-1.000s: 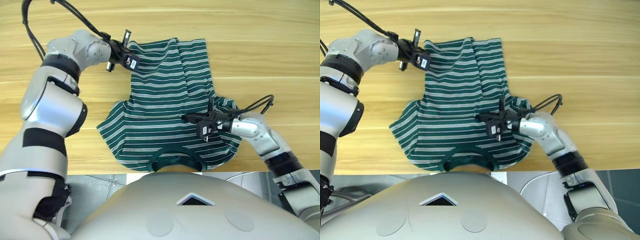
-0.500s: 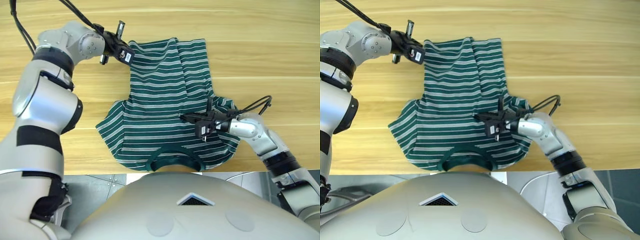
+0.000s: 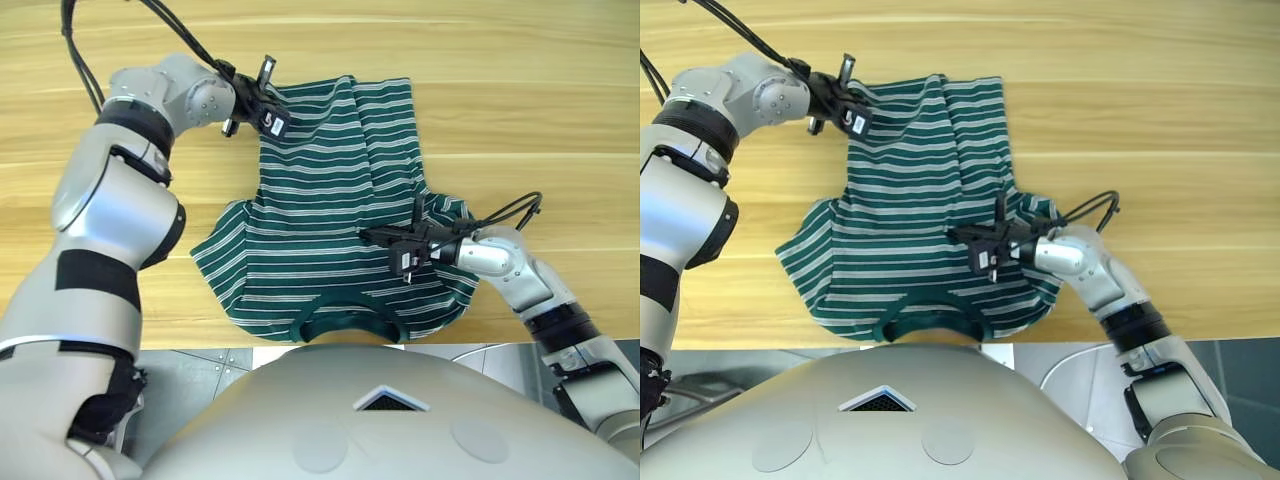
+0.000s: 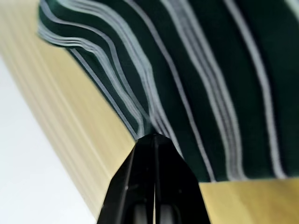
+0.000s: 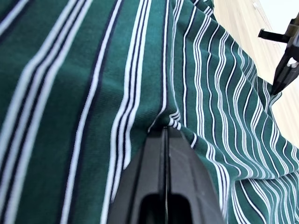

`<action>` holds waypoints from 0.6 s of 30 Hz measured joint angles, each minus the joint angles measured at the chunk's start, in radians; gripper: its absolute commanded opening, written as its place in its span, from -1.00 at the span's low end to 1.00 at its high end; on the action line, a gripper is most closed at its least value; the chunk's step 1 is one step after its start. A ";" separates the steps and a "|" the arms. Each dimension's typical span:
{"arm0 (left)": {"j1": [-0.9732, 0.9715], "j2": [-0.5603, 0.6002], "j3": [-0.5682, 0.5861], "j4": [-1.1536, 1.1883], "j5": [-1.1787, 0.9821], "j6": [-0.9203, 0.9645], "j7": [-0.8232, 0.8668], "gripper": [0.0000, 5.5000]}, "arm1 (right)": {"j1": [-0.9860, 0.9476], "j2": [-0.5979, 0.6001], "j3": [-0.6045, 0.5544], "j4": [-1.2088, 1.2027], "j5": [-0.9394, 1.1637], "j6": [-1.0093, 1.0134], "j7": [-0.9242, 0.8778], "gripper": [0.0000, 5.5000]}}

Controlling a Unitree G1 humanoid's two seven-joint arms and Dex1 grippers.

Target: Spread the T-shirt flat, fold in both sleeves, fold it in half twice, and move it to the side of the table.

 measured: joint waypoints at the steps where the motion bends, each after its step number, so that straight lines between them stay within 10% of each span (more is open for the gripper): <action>1: 0.012 -0.003 -0.008 0.002 0.013 0.008 0.005 -1.00 | 0.000 0.000 0.000 0.000 0.000 0.000 0.000 -0.99; 18: 0.025 0.026 -0.068 0.022 0.035 0.082 0.073 -1.00 | 0.013 -0.044 -0.117 -0.139 0.177 0.000 0.014 -0.99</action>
